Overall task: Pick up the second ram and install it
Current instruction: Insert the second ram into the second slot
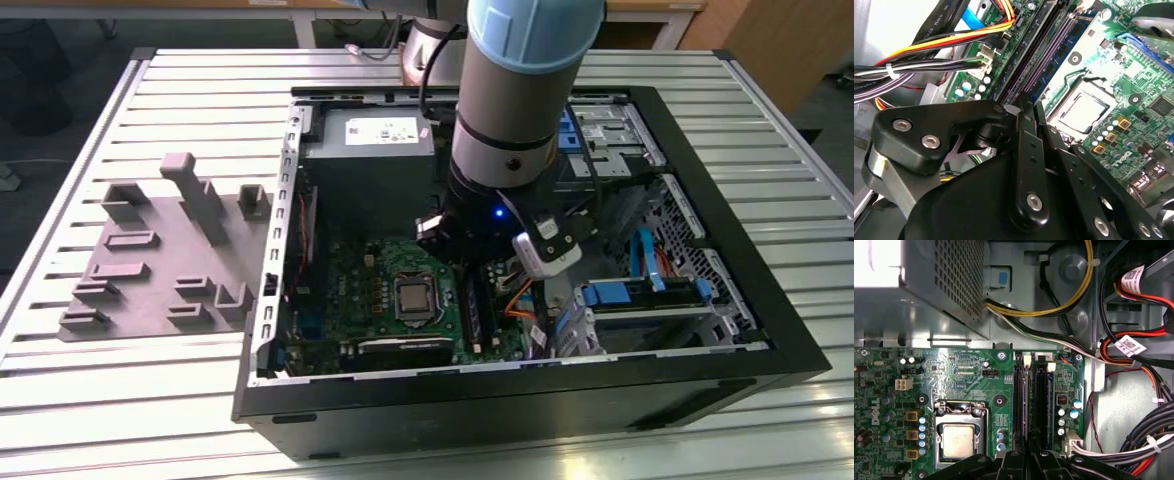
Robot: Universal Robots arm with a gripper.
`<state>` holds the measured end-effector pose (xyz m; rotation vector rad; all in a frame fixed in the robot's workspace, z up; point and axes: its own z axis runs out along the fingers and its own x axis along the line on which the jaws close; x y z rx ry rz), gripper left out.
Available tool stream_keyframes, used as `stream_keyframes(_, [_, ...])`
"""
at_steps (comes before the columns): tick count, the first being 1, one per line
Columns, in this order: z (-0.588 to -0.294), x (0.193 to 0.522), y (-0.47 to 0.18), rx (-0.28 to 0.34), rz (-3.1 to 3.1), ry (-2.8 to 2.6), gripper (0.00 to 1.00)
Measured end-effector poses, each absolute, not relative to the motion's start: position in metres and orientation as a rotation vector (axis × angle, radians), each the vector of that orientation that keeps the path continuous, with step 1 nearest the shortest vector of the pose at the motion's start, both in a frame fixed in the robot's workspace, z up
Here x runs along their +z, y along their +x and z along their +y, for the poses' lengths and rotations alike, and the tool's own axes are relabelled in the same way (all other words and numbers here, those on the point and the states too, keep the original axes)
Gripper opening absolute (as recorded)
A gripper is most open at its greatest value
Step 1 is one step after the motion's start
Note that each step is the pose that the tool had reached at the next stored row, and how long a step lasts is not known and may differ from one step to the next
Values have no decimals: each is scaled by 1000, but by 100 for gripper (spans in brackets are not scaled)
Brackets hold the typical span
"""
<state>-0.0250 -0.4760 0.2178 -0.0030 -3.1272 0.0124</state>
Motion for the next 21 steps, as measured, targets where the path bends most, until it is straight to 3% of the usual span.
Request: stream_keyframes(21, [-475,213,-25,10,-3127,-3,14])
